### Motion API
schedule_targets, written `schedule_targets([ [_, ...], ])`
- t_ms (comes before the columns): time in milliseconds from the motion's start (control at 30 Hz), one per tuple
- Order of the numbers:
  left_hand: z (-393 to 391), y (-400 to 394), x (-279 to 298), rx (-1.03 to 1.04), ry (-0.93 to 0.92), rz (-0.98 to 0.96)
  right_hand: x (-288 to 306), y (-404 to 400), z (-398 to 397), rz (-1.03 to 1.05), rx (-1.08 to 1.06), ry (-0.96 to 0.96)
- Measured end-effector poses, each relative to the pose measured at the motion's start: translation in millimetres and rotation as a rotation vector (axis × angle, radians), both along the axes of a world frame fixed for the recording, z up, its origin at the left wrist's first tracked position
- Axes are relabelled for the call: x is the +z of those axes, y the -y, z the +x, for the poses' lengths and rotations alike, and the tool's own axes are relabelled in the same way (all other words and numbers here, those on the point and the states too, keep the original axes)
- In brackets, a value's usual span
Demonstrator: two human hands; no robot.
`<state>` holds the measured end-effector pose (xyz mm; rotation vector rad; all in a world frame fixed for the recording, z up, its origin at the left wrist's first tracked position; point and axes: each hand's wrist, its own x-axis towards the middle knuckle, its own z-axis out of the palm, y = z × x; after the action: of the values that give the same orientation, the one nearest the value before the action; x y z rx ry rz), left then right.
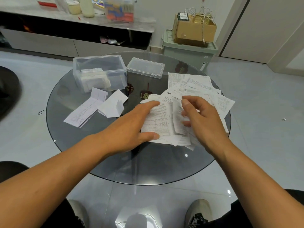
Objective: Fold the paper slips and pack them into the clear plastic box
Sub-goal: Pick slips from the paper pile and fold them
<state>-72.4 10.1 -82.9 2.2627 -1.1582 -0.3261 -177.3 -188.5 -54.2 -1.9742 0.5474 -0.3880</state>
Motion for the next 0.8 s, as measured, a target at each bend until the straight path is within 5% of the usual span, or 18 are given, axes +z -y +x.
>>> schedule_targets([
  [200, 3.5, -0.4, -1.5, -0.11, 0.177, 0.105, -0.8, 3.7, -7.8, -0.395, 0.101, -0.39],
  [433, 4.9, 0.1, -5.0, -0.141, 0.214, 0.146, -3.2, 9.2, -1.0, -0.175, -0.067, -0.093],
  [567, 5.4, -0.8, -3.8, -0.151, 0.198, 0.118, 3.6, -5.8, -2.5, 0.003, 0.05, 0.091],
  [800, 6.9, -5.4, 6.7, -0.009, -0.042, -0.1, -7.0, -15.3, -5.2, -0.1, 0.322, -0.06],
])
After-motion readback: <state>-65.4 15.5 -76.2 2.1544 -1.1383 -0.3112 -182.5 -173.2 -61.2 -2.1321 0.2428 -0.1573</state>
